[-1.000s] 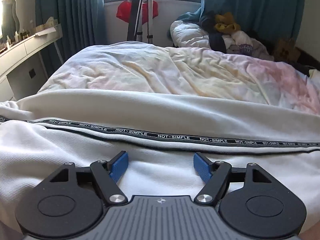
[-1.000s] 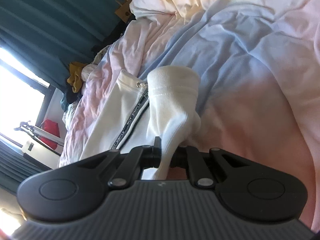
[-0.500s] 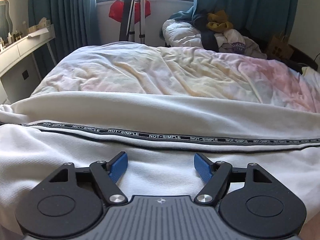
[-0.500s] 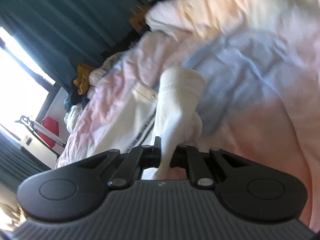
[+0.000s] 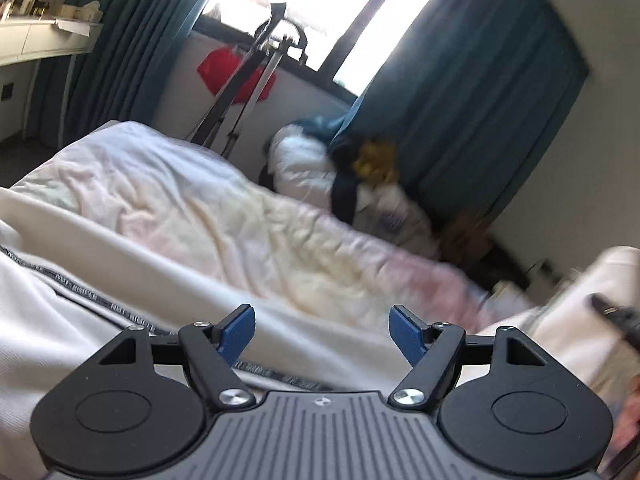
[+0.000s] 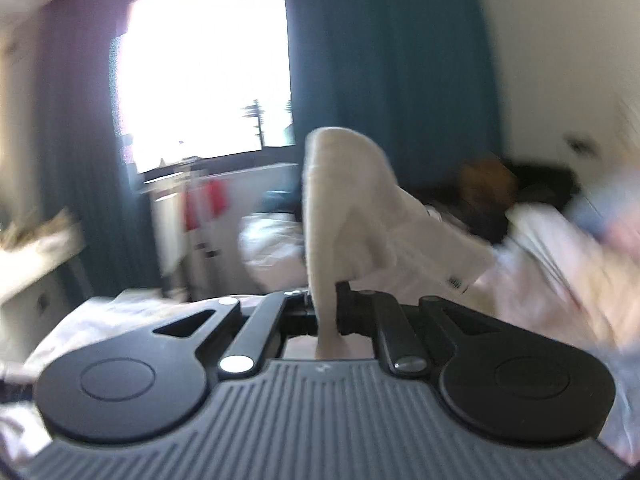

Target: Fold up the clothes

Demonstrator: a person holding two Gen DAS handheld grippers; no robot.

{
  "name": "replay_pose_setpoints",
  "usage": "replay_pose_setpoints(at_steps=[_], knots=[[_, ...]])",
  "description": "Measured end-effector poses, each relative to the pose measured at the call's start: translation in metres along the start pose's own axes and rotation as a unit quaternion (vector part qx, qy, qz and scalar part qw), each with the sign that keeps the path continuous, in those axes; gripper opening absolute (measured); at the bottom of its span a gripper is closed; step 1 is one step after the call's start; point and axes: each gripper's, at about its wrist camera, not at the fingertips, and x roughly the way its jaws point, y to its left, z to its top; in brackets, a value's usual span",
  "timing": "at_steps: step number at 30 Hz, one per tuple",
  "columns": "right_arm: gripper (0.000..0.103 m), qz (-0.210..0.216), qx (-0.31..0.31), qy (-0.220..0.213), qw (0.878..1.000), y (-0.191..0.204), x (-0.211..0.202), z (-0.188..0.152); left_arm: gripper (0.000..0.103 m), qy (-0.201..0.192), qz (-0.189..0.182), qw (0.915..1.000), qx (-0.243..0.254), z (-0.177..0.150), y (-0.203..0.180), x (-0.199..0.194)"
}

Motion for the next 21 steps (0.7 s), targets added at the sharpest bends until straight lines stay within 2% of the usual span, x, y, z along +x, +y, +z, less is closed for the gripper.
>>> replay_pose_setpoints(at_steps=[3, 5, 9, 11, 13, 18, 21], knots=[[0.009, 0.058, -0.079, 0.015, 0.995, 0.074, 0.002, -0.021, 0.078, -0.025, -0.014, 0.9990, -0.033, 0.010, 0.014, -0.015], [0.009, 0.095, -0.117, 0.044, 0.988, 0.115, 0.005, -0.053, 0.078, -0.020, -0.016, 0.9980, -0.058, 0.013, 0.027, -0.019], [0.009, 0.167, -0.190, 0.147, 0.956, 0.169, 0.015, -0.147, 0.079, 0.058, -0.003, 0.9918, -0.114, 0.009, 0.056, -0.006], [0.009, 0.165, -0.212, 0.173, 0.948, 0.178, 0.016, -0.181, 0.079, 0.097, 0.010, 0.9867, -0.130, 0.004, 0.066, 0.005], [0.009, 0.163, -0.206, 0.169, 0.950, 0.177, 0.015, -0.186, 0.079, 0.112, 0.017, 0.9853, -0.128, 0.002, 0.068, 0.010], [0.009, 0.175, -0.134, 0.164, 0.962, 0.168, 0.008, -0.174, 0.079, 0.144, -0.001, 0.9860, -0.085, -0.002, 0.051, 0.027], [0.009, 0.170, -0.122, 0.149, 0.967, 0.170, 0.002, -0.173, 0.080, 0.165, -0.001, 0.9840, -0.068, -0.012, 0.042, 0.037]])
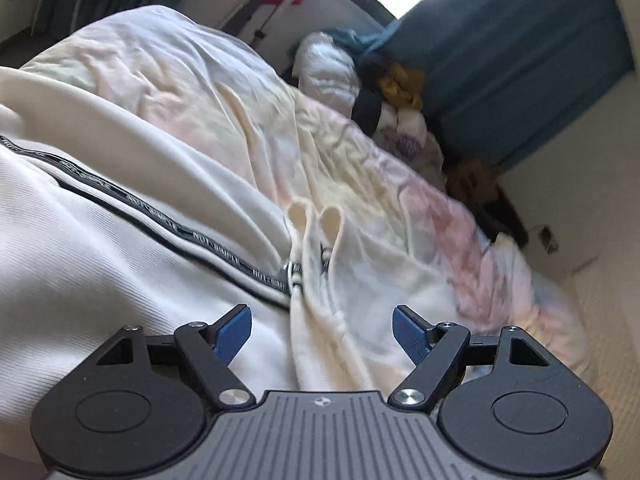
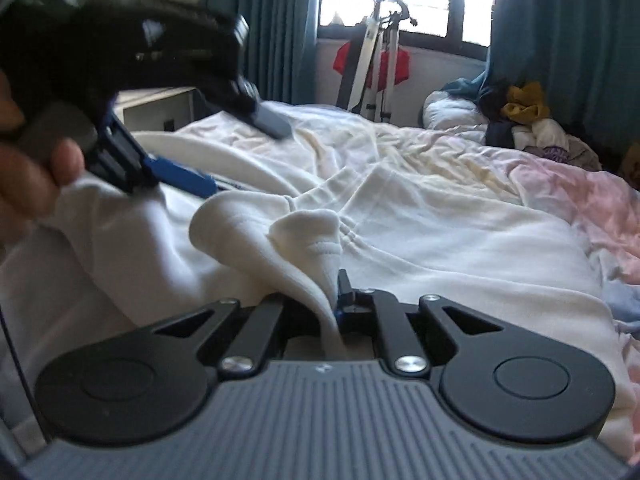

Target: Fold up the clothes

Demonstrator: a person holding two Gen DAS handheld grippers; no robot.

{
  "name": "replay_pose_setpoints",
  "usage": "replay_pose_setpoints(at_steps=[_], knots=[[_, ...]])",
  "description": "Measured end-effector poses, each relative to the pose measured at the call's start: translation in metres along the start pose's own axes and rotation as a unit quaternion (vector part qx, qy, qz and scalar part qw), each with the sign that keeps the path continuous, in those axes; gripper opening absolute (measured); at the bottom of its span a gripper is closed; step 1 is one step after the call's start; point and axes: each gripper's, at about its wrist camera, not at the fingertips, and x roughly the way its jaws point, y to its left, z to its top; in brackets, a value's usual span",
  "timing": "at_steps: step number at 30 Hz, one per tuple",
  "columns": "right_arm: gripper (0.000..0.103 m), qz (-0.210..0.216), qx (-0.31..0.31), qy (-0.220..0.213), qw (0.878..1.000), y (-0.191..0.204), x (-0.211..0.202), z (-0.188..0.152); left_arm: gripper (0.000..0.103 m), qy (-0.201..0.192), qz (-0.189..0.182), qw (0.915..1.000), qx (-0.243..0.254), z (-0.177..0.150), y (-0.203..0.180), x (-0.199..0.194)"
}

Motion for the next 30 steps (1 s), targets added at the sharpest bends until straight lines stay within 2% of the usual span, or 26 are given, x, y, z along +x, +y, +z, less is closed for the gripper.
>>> replay_pose_setpoints(at_steps=[5, 9, 12, 15, 20, 22, 23, 26, 30], knots=[[0.009, -0.026, -0.063, -0.017, 0.998, 0.019, -0.006, 0.006, 0.083, 0.027, -0.030, 0.9991, -0.016, -0.010, -0.005, 0.008], [0.009, -0.026, -0.074, -0.015, 0.997, 0.020, -0.010, 0.006, 0.088, 0.041, -0.039, 0.9980, -0.027, -0.012, -0.004, 0.014], [0.009, -0.023, -0.074, -0.017, 0.997, 0.018, -0.013, 0.008, 0.088, 0.050, -0.040, 0.9978, -0.019, -0.010, -0.005, 0.016], [0.009, -0.022, -0.074, -0.034, 0.996, 0.017, -0.022, 0.010, 0.088, 0.054, -0.061, 0.9967, -0.005, -0.009, -0.011, 0.018], [0.009, -0.014, -0.077, -0.034, 0.996, 0.014, -0.023, 0.013, 0.088, 0.054, -0.085, 0.9938, 0.046, -0.015, -0.029, 0.032], [0.009, -0.019, -0.095, -0.044, 0.994, 0.016, -0.026, 0.012, 0.085, 0.066, -0.100, 0.9921, 0.036, -0.014, -0.028, 0.044], [0.009, -0.020, -0.107, -0.049, 0.993, 0.017, -0.028, 0.012, 0.084, 0.076, -0.105, 0.9911, 0.030, -0.013, -0.027, 0.052], [0.009, -0.012, -0.118, -0.053, 0.992, 0.016, -0.031, 0.009, 0.067, 0.094, -0.104, 0.9900, 0.018, -0.007, -0.021, 0.071], [0.009, 0.007, -0.100, -0.047, 0.994, 0.009, -0.026, 0.008, 0.032, 0.083, -0.076, 0.9936, 0.006, 0.001, -0.012, 0.085]])
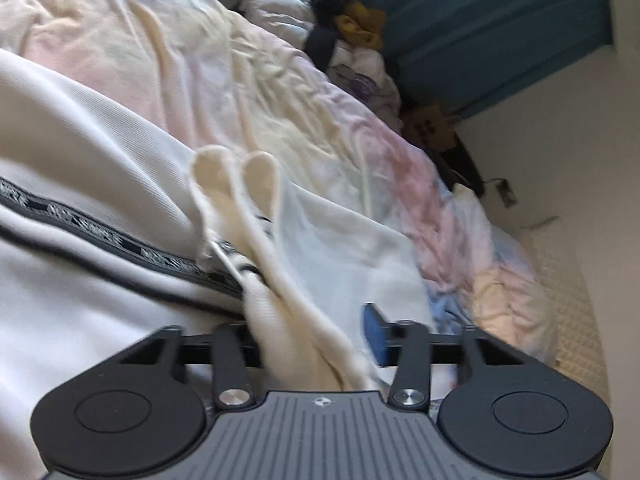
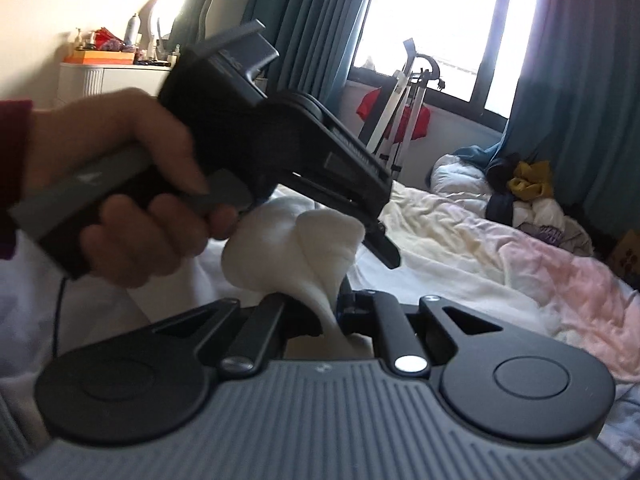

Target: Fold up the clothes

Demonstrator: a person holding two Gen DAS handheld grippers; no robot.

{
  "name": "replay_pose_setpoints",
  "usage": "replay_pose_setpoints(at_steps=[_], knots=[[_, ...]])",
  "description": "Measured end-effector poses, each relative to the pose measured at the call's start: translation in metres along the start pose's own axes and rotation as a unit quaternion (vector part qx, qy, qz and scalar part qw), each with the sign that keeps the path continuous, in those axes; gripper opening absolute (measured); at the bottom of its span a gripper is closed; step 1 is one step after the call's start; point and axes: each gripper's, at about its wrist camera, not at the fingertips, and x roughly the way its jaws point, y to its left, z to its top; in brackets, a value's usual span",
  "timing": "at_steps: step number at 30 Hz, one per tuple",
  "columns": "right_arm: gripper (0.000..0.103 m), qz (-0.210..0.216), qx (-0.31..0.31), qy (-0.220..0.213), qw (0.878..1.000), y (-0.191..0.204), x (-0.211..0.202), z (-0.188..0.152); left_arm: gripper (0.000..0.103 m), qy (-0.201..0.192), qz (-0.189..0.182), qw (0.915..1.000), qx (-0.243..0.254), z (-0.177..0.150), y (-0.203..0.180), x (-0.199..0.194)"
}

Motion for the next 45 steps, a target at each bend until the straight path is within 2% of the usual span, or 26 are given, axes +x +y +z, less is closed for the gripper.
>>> replay_pose_setpoints(at_steps=[1, 3, 7, 9, 13, 15, 21, 24, 26, 29, 32, 34, 36, 40, 43, 45], knots=[[0.010, 0.005, 0.008, 0.001, 1.000, -0.002, 0.001, 0.000, 0.025, -0.006, 0.002, 1.0000, 0.000, 0.000, 0.001, 0.000], [0.010, 0.014, 0.027, 0.000, 1.000, -0.005, 0.002, 0.000, 0.020, -0.021, 0.006, 0.9997, 0.012, -0.001, -0.002, -0.002], [0.010, 0.022, 0.040, -0.040, 0.998, -0.008, -0.008, 0.006, 0.018, -0.070, -0.008, 0.9966, 0.042, 0.000, -0.015, -0.025], [0.010, 0.032, 0.039, -0.049, 0.998, -0.007, -0.008, 0.007, 0.018, -0.080, 0.001, 0.9954, 0.051, -0.001, -0.015, -0.031], [0.010, 0.058, 0.038, -0.019, 0.997, 0.003, 0.011, 0.004, 0.018, -0.056, 0.059, 0.9962, 0.030, -0.004, 0.005, -0.024], [0.011, 0.073, 0.033, 0.000, 0.997, 0.009, 0.021, -0.002, 0.018, -0.049, 0.085, 0.9946, 0.036, -0.008, 0.010, -0.018], [0.013, 0.086, 0.077, 0.024, 0.993, 0.006, 0.019, -0.005, 0.018, -0.055, 0.094, 0.9927, 0.053, -0.013, 0.008, -0.016], [0.021, 0.080, 0.080, 0.029, 0.993, 0.007, 0.006, -0.005, 0.020, -0.063, 0.095, 0.9921, 0.052, -0.018, 0.009, -0.017], [0.031, 0.086, 0.086, 0.031, 0.992, 0.005, -0.004, -0.003, 0.020, -0.066, 0.097, 0.9915, 0.055, -0.022, 0.009, -0.020], [0.034, 0.095, 0.113, 0.018, 0.989, -0.001, -0.025, 0.000, 0.023, -0.070, 0.100, 0.9908, 0.058, -0.026, 0.010, -0.023], [0.037, 0.073, 0.150, -0.023, 0.986, -0.020, -0.046, 0.007, 0.024, -0.074, 0.104, 0.9901, 0.059, -0.028, 0.009, -0.024], [0.038, 0.018, 0.150, -0.053, 0.987, -0.034, -0.052, 0.012, 0.025, -0.077, 0.109, 0.9890, 0.064, -0.029, 0.007, -0.024], [0.038, -0.026, 0.138, -0.060, 0.988, -0.049, -0.047, 0.013, 0.025, -0.077, 0.113, 0.9882, 0.068, -0.029, 0.006, -0.024], [0.038, -0.063, 0.164, -0.015, 0.984, -0.077, -0.014, -0.002, 0.026, -0.082, 0.120, 0.9872, 0.066, -0.029, 0.005, -0.023], [0.038, -0.067, 0.203, 0.026, 0.977, -0.092, 0.012, -0.019, 0.026, -0.084, 0.127, 0.9856, 0.073, -0.030, 0.003, -0.021], [0.038, -0.055, 0.239, 0.071, 0.967, -0.098, 0.034, -0.036, 0.029, -0.083, 0.128, 0.9852, 0.078, -0.032, 0.001, -0.023]])
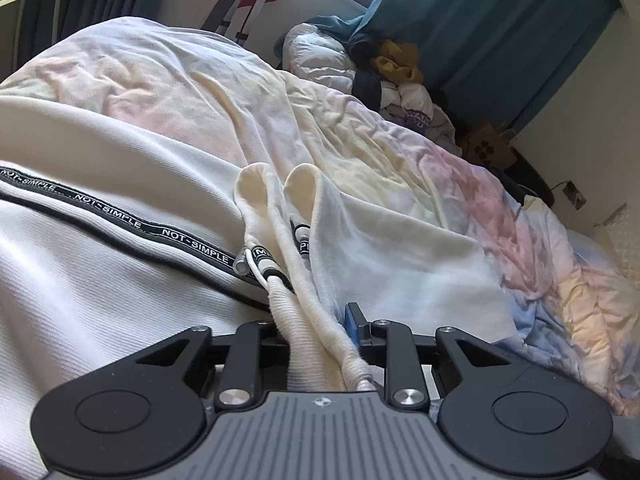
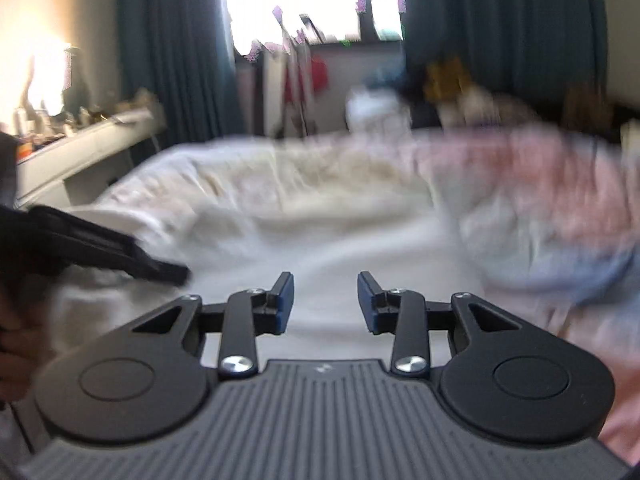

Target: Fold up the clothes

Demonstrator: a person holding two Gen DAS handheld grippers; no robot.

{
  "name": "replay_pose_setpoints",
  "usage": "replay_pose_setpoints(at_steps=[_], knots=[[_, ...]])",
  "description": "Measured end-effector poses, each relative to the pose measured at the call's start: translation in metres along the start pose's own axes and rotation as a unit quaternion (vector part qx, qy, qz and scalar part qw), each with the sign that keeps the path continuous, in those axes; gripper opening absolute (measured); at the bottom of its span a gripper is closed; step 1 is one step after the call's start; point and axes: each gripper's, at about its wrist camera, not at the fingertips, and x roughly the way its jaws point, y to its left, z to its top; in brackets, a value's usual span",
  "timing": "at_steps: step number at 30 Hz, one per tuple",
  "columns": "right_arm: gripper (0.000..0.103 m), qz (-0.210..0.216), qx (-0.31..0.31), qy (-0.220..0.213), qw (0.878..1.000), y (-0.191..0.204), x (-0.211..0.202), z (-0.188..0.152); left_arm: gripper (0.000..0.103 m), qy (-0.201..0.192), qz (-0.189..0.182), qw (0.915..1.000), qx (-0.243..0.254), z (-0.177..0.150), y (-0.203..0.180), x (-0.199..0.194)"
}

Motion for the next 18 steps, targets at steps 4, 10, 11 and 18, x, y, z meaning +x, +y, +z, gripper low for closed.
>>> replay_pose_setpoints(at_steps=[4, 10, 11, 18], knots=[[0.038, 0.001, 0.006, 0.025, 1.000, -0.003, 0.017, -0.013, 0.047, 0.005, 0.016, 0.9998, -0.001, 0.001, -0.004, -0.014], [0.038, 0.001, 0.015, 0.024, 1.000, -0.005, 0.014, -0.013, 0.070, -0.011, 0.022, 0.9993, -0.028, 0.001, 0.001, -0.073], [0.038, 0.000, 0.015, 0.025, 1.000, -0.004, 0.013, -0.012, 0.073, -0.021, 0.024, 0.9988, -0.037, 0.001, 0.004, -0.086], [0.038, 0.000, 0.019, 0.031, 0.999, -0.005, 0.007, -0.009, 0.096, -0.093, 0.072, 0.9841, -0.133, -0.013, 0.057, -0.164]])
